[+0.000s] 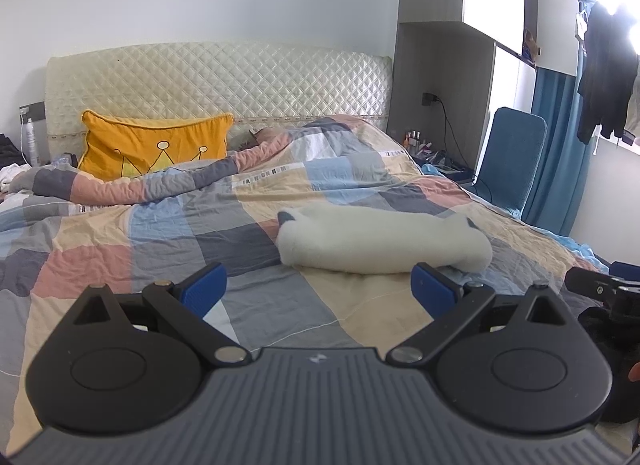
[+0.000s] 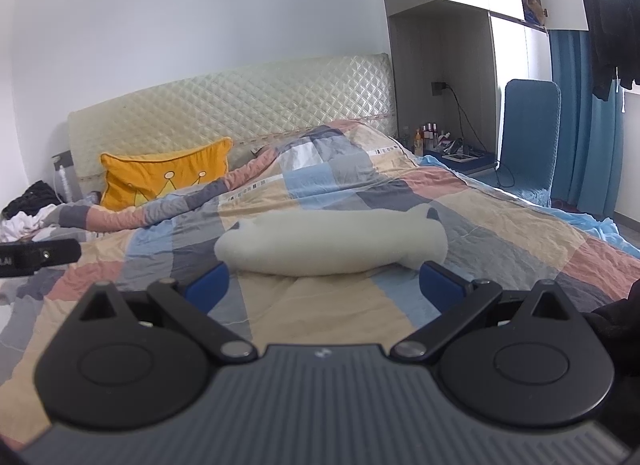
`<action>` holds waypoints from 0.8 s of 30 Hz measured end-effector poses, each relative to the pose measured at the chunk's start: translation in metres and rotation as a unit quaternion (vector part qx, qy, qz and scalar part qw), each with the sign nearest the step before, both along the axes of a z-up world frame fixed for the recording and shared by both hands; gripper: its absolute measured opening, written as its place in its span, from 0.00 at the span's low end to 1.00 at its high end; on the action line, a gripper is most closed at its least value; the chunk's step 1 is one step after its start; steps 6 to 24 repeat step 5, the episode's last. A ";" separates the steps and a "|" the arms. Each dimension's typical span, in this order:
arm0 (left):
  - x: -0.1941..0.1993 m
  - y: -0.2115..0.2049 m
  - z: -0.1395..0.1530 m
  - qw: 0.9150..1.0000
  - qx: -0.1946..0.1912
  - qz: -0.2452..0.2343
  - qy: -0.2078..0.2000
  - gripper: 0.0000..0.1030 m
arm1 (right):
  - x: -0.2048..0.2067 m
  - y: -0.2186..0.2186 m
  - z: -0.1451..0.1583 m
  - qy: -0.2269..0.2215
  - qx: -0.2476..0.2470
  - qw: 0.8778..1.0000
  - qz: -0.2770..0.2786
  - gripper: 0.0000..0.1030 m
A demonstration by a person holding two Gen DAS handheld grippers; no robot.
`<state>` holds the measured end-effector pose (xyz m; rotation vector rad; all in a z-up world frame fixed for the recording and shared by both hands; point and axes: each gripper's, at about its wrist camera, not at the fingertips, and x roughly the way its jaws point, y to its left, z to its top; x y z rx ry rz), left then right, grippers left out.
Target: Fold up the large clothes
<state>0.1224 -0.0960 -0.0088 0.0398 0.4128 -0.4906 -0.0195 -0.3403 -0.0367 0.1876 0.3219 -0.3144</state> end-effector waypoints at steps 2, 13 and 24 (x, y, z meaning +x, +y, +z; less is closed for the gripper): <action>0.000 0.000 0.000 1.000 0.002 0.000 0.001 0.97 | -0.001 0.001 0.000 0.000 -0.002 1.000 0.000 1.00; -0.002 0.000 0.001 1.000 -0.002 -0.004 0.003 0.97 | -0.003 0.001 0.001 -0.005 0.001 1.000 -0.001 1.00; -0.002 0.000 0.001 1.000 -0.002 -0.004 0.003 0.97 | -0.003 0.001 0.001 -0.005 0.001 1.000 -0.001 1.00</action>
